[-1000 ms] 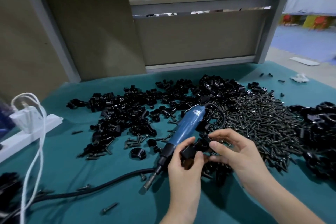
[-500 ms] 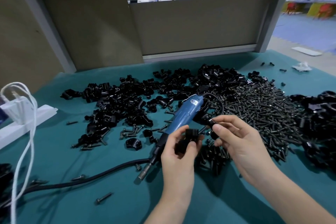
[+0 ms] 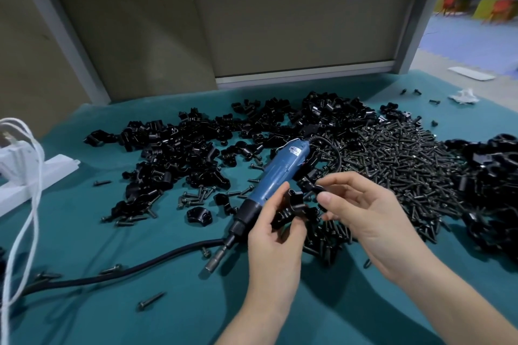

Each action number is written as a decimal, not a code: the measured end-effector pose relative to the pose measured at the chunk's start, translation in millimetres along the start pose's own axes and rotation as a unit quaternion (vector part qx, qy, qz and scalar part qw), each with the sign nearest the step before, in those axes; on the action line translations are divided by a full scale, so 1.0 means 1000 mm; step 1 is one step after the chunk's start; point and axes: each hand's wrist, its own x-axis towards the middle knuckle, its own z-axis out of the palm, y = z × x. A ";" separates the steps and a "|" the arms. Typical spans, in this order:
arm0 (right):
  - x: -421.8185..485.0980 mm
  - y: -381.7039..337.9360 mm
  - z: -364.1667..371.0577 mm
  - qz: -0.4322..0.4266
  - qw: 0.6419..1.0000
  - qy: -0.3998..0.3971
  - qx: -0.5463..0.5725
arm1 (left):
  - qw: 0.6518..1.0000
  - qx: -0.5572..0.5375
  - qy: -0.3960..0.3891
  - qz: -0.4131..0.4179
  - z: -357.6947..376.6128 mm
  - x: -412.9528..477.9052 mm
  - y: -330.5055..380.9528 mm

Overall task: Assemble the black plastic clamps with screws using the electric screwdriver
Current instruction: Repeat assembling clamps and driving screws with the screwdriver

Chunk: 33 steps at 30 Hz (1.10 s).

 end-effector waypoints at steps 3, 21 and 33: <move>0.001 0.001 -0.001 0.015 1.000 0.005 -0.002 | 1.000 0.004 0.006 0.003 0.000 0.000 -0.003; -0.001 0.002 0.000 -0.063 0.986 -0.022 -0.155 | 0.995 -0.081 -0.060 0.020 -0.003 0.003 -0.006; -0.001 -0.001 -0.002 -0.064 0.988 -0.087 -0.115 | 0.997 -0.046 -0.045 0.038 -0.015 0.014 0.001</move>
